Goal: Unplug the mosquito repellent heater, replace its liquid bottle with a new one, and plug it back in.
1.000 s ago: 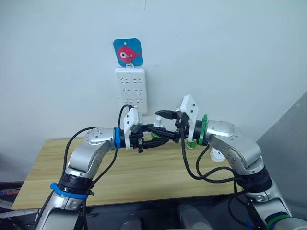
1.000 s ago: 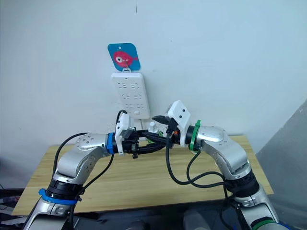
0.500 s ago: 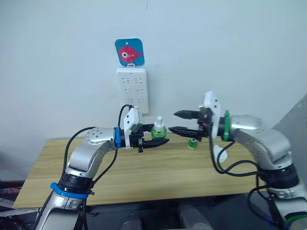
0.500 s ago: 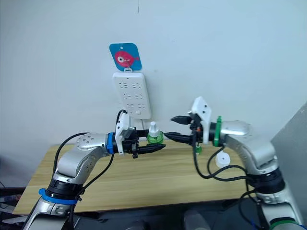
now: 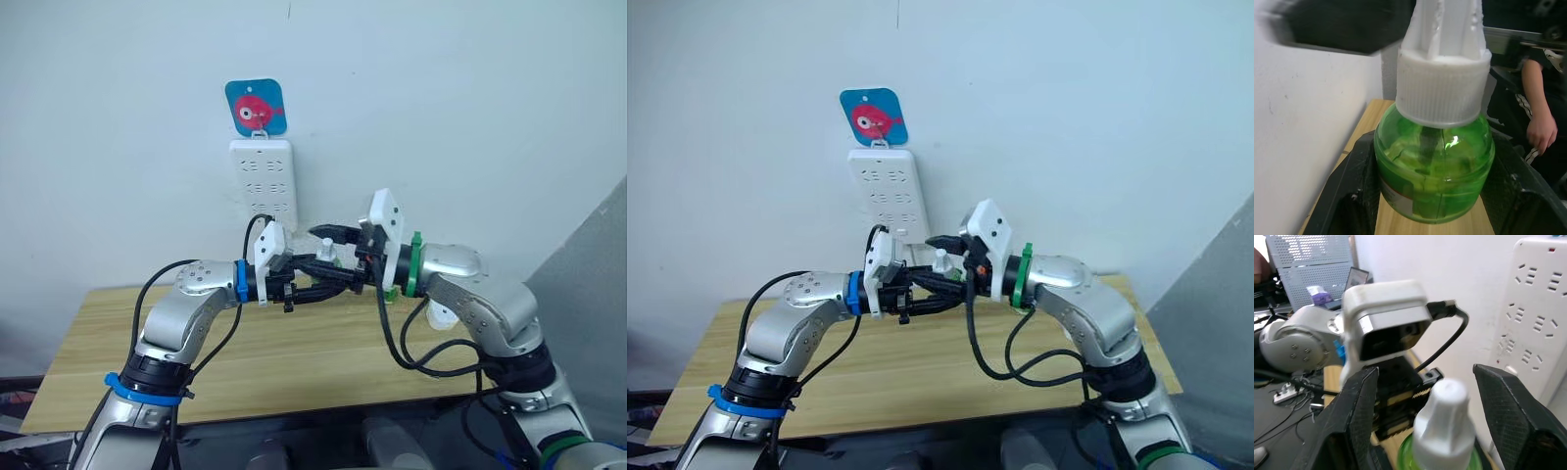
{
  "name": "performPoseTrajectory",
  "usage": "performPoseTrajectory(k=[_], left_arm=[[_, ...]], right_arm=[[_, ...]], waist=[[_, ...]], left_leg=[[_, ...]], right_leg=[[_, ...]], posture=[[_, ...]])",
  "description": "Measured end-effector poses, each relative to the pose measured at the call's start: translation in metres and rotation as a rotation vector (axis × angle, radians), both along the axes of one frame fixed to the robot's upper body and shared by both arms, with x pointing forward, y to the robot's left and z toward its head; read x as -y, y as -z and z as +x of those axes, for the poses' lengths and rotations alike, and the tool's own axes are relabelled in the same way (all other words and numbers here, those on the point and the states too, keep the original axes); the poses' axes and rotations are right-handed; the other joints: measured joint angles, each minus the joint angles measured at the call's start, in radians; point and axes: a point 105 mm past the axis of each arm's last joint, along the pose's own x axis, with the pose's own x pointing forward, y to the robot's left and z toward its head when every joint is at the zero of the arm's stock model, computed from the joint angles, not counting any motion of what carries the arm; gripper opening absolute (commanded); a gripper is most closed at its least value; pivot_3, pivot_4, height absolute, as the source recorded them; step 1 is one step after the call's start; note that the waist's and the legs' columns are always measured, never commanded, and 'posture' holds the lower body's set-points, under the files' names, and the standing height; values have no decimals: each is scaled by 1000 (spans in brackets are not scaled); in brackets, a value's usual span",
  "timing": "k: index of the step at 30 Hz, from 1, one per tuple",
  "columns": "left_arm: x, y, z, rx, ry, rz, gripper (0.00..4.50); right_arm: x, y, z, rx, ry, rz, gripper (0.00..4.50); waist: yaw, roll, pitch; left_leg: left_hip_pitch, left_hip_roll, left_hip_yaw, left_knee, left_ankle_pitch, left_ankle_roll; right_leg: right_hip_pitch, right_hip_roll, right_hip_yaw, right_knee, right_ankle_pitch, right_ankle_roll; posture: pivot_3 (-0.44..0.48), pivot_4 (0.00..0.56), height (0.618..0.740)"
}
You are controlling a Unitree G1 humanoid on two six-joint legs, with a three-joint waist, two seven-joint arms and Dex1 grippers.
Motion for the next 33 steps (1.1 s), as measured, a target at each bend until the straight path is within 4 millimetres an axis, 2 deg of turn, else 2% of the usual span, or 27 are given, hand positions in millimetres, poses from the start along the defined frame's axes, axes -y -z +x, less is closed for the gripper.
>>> performPoseTrajectory(k=[6, 16, 22, 24, 27, 30, 33], left_arm=[[1, 0, 0, -2, 2, -2, 2310], [0, 2, 1, -5, -21, 2, 2310], [-1, 3, 2, -6, -24, 2, 2310], [-1, 2, 1, -4, -16, 3, 2310], [-1, 3, 0, -6, -11, 5, 2310], [-1, 3, 0, -6, -7, 5, 2310], [-1, 3, -1, -6, -3, 5, 2310]], right_arm=[[1, 2, 8, 5, 42, -8, 3207], [26, 6, 8, 8, 35, -75, 3207], [51, 7, 4, -4, 33, -123, 3207], [71, 9, 9, -30, 85, -156, 3207], [84, 9, 5, -49, 71, -190, 3207], [86, 12, -2, -83, 34, -193, 3207], [76, 8, -10, -82, -8, -160, 3207]], waist=[[0, 0, 0], [-2, 0, 0], [-1, 0, 0], [0, 0, 0], [0, 0, 0], [-3, 0, 0], [-5, 0, 0]], left_leg=[[0, 0, 0, 0, 0, 0], [0, 0, 0, 0, 0, 0], [0, 0, 0, 0, 0, 0], [0, -1, 0, 0, 0, 0], [0, 0, 1, 0, 0, 0], [1, 0, 1, -1, 0, 0], [1, 0, 1, -1, 0, 0]], right_leg=[[0, 0, 0, 0, 0, 0], [0, 0, 0, 0, 0, 0], [0, 0, 0, 0, 0, 0], [0, 0, 0, 0, 0, 0], [0, 0, 0, 0, 0, 0], [0, 0, 0, 0, 0, 0], [0, 0, 0, 0, 0, 0]], posture=[[-143, 37, 740], [-147, 43, 740], [-151, 44, 740], [-152, 45, 740], [-154, 44, 740], [-154, 44, 740], [-151, 42, 740]])
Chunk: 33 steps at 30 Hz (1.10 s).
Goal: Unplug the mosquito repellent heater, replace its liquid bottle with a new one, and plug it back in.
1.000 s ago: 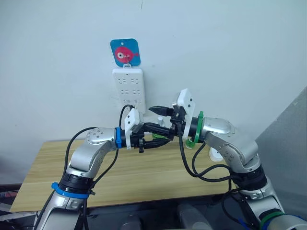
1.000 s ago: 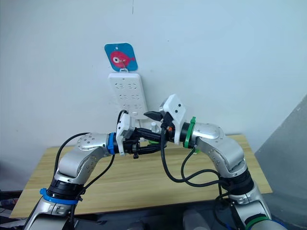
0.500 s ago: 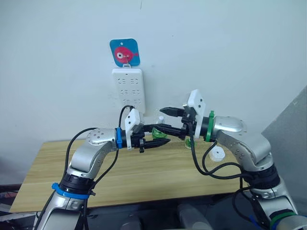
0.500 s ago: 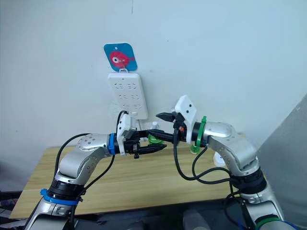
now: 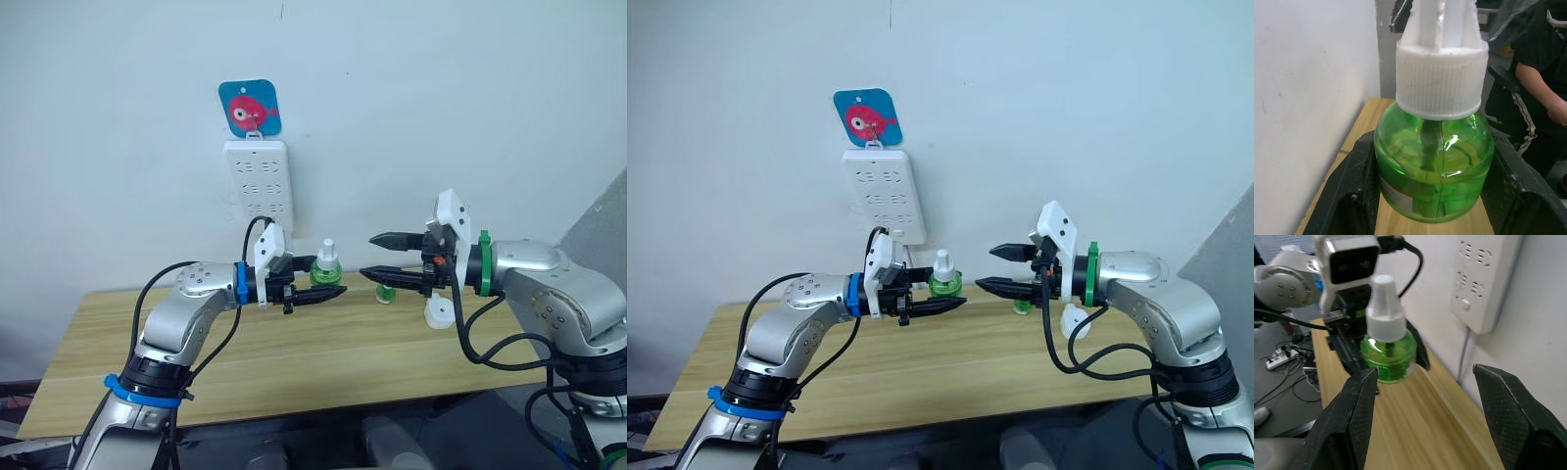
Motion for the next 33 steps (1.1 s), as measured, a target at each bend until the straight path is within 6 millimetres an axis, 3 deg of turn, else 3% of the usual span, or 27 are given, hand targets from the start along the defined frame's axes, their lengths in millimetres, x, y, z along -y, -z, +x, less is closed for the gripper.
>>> performPoseTrajectory(k=[8, 13, 16, 22, 29, 33], left_arm=[[0, 0, 0, -1, 3, 1, 2310], [0, 1, 0, 0, 3, 2, 2310], [0, 0, 0, 1, 3, 2, 2310], [0, 2, -3, 3, 11, 2, 2310], [-2, 6, -4, 9, 8, 11, 2310], [-3, 8, -4, 7, 4, 18, 2310]], right_arm=[[-40, -7, -4, 3, -40, 88, 3207], [-50, -14, -3, 5, -53, 121, 3207], [-50, -11, -2, -25, -57, 121, 2597], [-48, -13, 2, -44, -56, 119, 401], [-49, -15, 1, -54, -79, 134, 276], [-49, -31, 2, -12, -97, 178, 276]], waist=[[0, 0, 0], [2, 0, 0], [2, 0, 0], [2, 0, 0], [3, 0, 0], [3, 0, 0]], left_leg=[[0, 0, 0, 0, 0, 0], [0, 0, -1, 0, 0, 0], [0, 0, -1, 0, 0, 0], [0, 0, -1, 0, 0, 0], [0, 0, 0, 0, 0, 0], [0, 0, 0, 0, 0, 0]], right_leg=[[0, 0, 0, 0, 0, 0], [0, 0, 0, 0, 0, 0], [0, 0, 0, 0, 0, 0], [0, 0, 0, 0, 0, 0], [0, 0, 0, 0, 0, 0], [0, 0, 0, 0, 0, 0]], posture=[[-147, 37, 740], [-145, 36, 740], [-141, 36, 740], [-135, 41, 740], [-135, 41, 740], [-132, 47, 740]])
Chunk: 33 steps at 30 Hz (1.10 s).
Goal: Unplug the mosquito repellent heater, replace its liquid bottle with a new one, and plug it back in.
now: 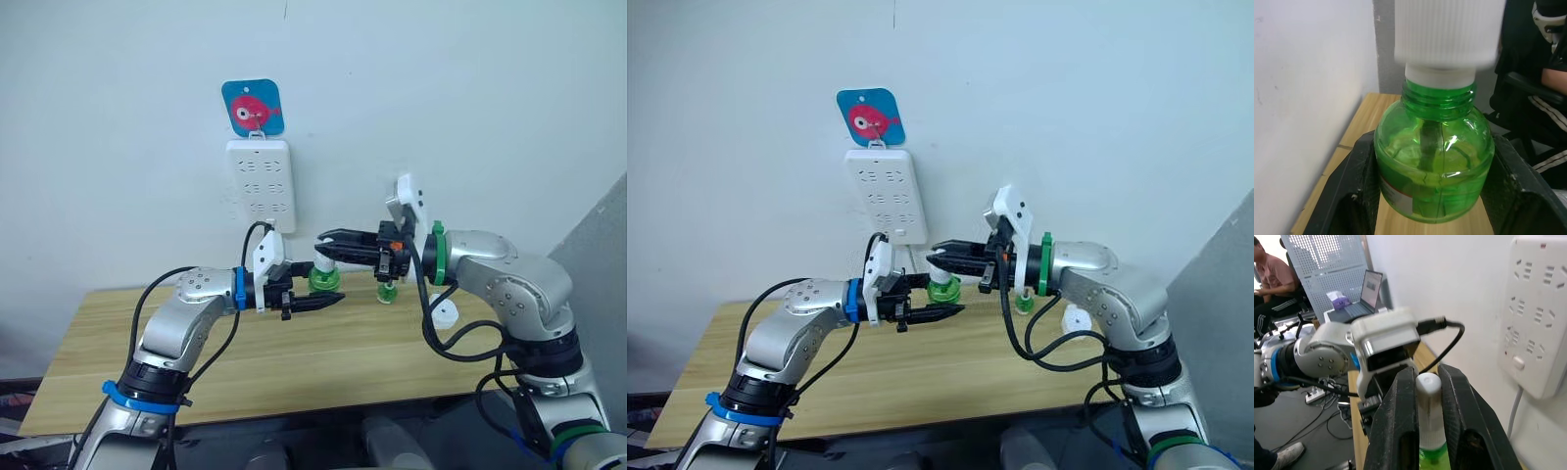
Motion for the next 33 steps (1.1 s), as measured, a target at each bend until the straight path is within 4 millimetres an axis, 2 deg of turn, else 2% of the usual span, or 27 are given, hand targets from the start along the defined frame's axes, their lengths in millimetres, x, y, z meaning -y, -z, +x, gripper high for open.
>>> performPoseTrajectory(k=[5, 10, 12, 15, 18, 25, 30, 33], left_arm=[[-2, 5, -1, -16, -10, 6, 2310], [-14, 18, 0, -44, -67, 37, 2310], [-22, 22, 1, -46, -107, 48, 2310], [-44, 37, -2, -79, -171, 99, 2310], [-52, 45, -8, -100, -190, 121, 2310], [-56, 47, -22, -99, -205, 139, 2310], [-59, 42, -28, -93, -209, 158, 2310], [-61, 41, -31, -104, -220, 160, 2310]], right_arm=[[10, -23, 6, 82, 42, 41, 276], [32, -19, 16, 112, 160, 21, 276], [42, 4, 22, 122, 283, 27, 276], [61, 65, 32, 56, 491, -43, 276], [62, 105, 34, 76, 612, -99, 276], [57, 168, 45, 47, 783, -153, 276], [57, 199, 63, 41, 850, -226, 276], [58, 210, 70, 30, 874, -248, 276]], waist=[[1, 0, 0], [4, 1, 1], [9, 0, 0], [10, 5, 6], [13, 7, 12], [30, 6, 41], [43, 5, 69], [51, 4, 83]], left_leg=[[0, 0, 0, 0, 0, 0], [0, 0, 0, -1, 0, 0], [2, 1, 1, -4, 0, 0], [1, 1, 5, -6, 0, 0], [2, 1, 5, -6, 0, 0], [3, 1, 5, -6, 0, 0], [4, 2, 6, -6, 1, 0], [3, 2, 4, -7, 0, 0]], right_leg=[[0, 0, 0, 0, 0, 0], [0, 0, 0, 0, 0, 0], [1, 0, 0, -3, -1, -1], [-2, 0, 4, -3, -1, -1], [-2, 0, 4, -2, -1, -1], [-1, 0, 5, -2, -1, -1], [-1, 0, 5, -1, -1, -1], [-1, 0, 4, -1, 0, -3]], posture=[[-134, 67, 740], [-136, 79, 740], [-132, 91, 740], [-127, 103, 740], [-114, 121, 740], [-98, 163, 740], [-73, 184, 740], [-67, 189, 740]])
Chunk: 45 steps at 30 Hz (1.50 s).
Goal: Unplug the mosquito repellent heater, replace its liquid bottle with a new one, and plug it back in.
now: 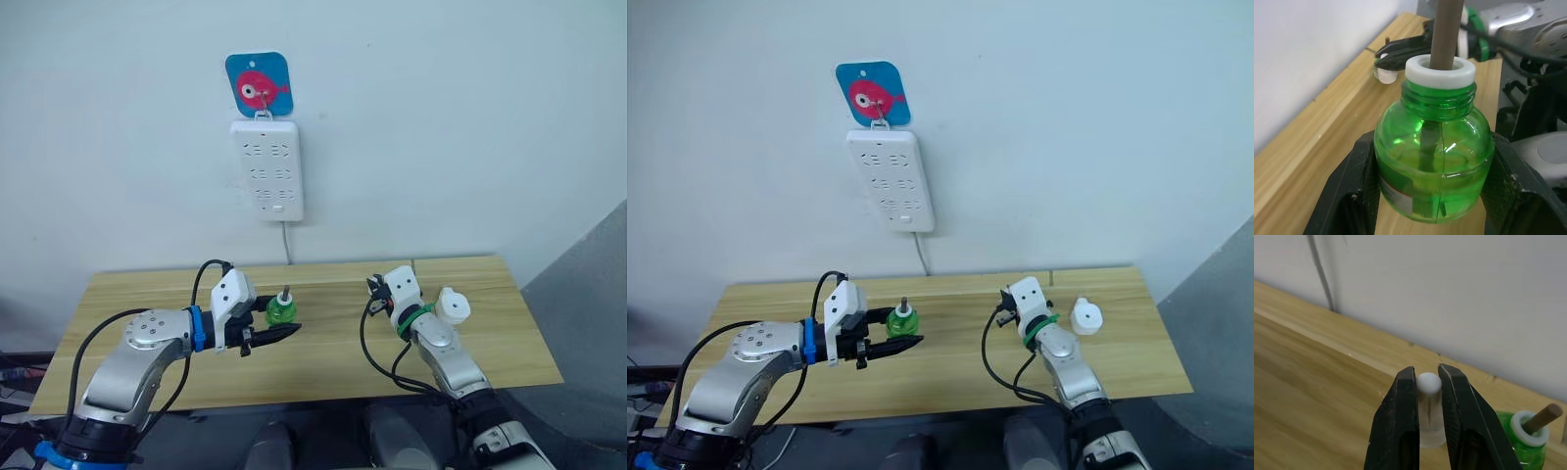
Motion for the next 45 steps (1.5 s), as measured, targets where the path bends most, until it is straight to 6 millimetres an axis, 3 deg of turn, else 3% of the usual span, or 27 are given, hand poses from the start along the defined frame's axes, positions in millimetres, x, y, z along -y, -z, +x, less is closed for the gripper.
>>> performPoseTrajectory(k=[5, 8, 18, 20, 27, 33, 37, 41, 45], left_arm=[[-3, -4, -3, -5, -7, 13, 2310], [-3, -5, -4, -9, -8, 18, 2310], [-2, -8, -2, -7, -13, 16, 2310], [-1, -11, 0, 4, -11, 15, 2310], [2, -14, 7, 8, 23, 5, 2310], [19, -19, 12, 23, 133, -15, 2310], [37, -29, 19, 51, 209, -44, 2310], [43, -31, 19, 50, 257, -49, 2310], [47, -31, 22, 60, 278, -61, 2310]], right_arm=[[1, 24, -2, -53, 16, -9, 276], [2, 23, 2, -43, 28, 4, 276], [4, 16, 0, -22, 20, 59, 3863], [2, 4, -3, 12, -9, 93, 3905], [-2, -76, -30, 155, -265, 101, 3905], [-1, -114, -52, 57, -513, 48, 3905], [-19, -151, -69, 7, -684, 102, 3905], [-34, -168, -80, -49, -777, 148, 3905], [-40, -172, -83, -79, -808, 160, 3905]], waist=[[5, 0, 8], [8, 0, 9], [10, 0, 9], [12, 0, 9], [19, 0, 8], [21, -1, 7], [13, -4, 5], [-8, -4, 4], [-11, -4, 4]], left_leg=[[-3, 0, -1, -1, 0, 0], [-2, 0, 0, -1, 0, 0], [-3, 0, 0, -1, 0, 0], [-3, 0, -1, -1, 0, 0], [-4, 0, -1, 0, 0, 0], [-4, 0, -1, 1, 0, 0], [-5, 0, -1, 1, 0, 0], [-6, 0, -2, 0, 0, 0], [-6, -1, -2, 0, 0, 0]], right_leg=[[-3, 0, -1, 1, 2, -3], [-3, 0, 0, 1, 2, -3], [-3, 0, -1, 1, 1, -5], [-3, 0, -1, 1, 1, -5], [-4, -1, -1, 1, -1, 0], [-4, 0, -2, 1, -2, 0], [-4, 0, -3, 1, -2, 0], [-5, -1, -3, 1, -1, -1], [-6, -1, -3, 1, -1, -1]], posture=[[-49, 194, 740], [-48, 194, 740], [-75, 167, 740], [-79, 163, 740], [-108, 146, 740], [-156, 120, 740], [-168, 109, 740], [-180, 96, 740], [-180, 95, 740]])
